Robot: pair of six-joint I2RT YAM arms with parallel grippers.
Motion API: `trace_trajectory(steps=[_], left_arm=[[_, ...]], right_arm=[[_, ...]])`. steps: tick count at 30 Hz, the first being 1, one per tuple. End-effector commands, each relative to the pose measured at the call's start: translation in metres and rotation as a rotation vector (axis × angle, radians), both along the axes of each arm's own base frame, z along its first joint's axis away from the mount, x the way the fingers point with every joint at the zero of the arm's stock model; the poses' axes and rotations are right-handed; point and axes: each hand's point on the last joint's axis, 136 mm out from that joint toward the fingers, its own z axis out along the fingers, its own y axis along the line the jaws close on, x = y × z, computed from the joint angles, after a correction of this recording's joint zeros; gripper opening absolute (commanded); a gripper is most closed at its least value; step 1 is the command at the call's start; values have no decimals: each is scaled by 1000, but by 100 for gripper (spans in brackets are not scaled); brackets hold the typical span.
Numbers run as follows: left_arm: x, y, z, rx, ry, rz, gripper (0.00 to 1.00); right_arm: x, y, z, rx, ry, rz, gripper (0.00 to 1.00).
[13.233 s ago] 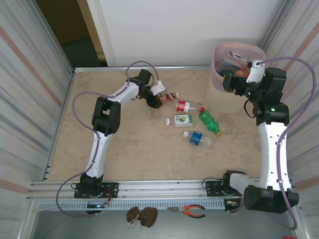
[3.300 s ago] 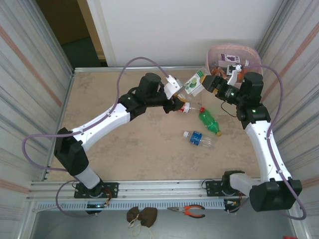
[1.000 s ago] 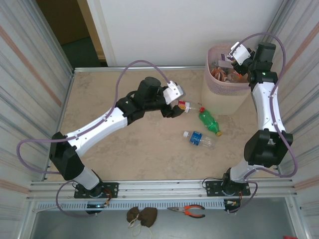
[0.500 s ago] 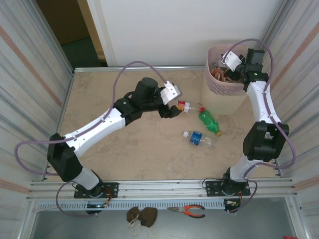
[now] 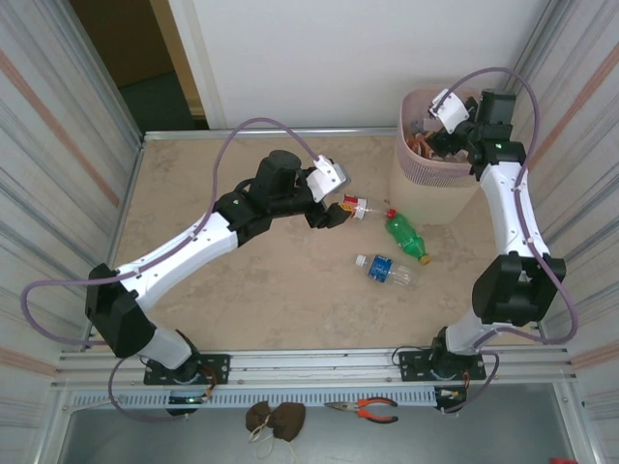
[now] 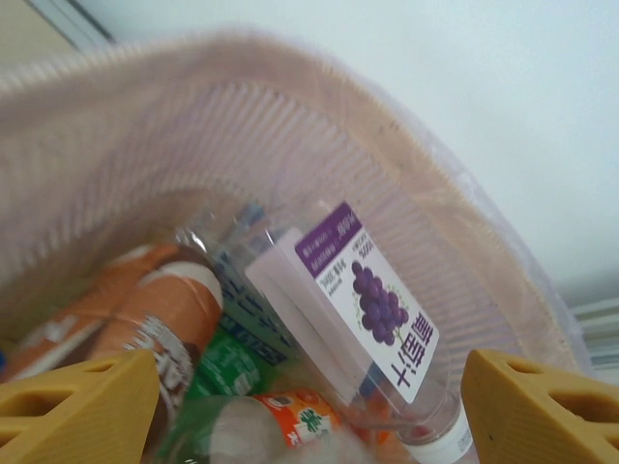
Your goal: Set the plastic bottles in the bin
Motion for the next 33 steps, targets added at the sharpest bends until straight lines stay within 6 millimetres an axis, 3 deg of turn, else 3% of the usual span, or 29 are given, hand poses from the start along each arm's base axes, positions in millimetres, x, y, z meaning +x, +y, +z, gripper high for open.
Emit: trace_trajectory(steps=[1, 8, 13, 16, 23, 28, 33], left_arm=[[-4, 5, 19, -51, -15, 4, 70], [-5, 4, 17, -64, -1, 4, 70], [-4, 3, 16, -66, 4, 4, 70], [-4, 2, 14, -69, 11, 4, 70], [-3, -2, 10, -68, 26, -4, 70], [0, -3, 7, -62, 29, 0, 70], [1, -5, 5, -59, 33, -4, 70]], right_arm=[[-19, 14, 49, 135, -82, 31, 81], [-24, 6, 66, 340, -95, -38, 77], [-25, -24, 68, 525, -61, -256, 65], [-29, -45, 59, 683, -5, -411, 54], [-42, -62, 19, 808, 193, -647, 35], [-49, -66, -19, 797, 347, -756, 30], [-50, -72, -72, 751, 510, -848, 29]])
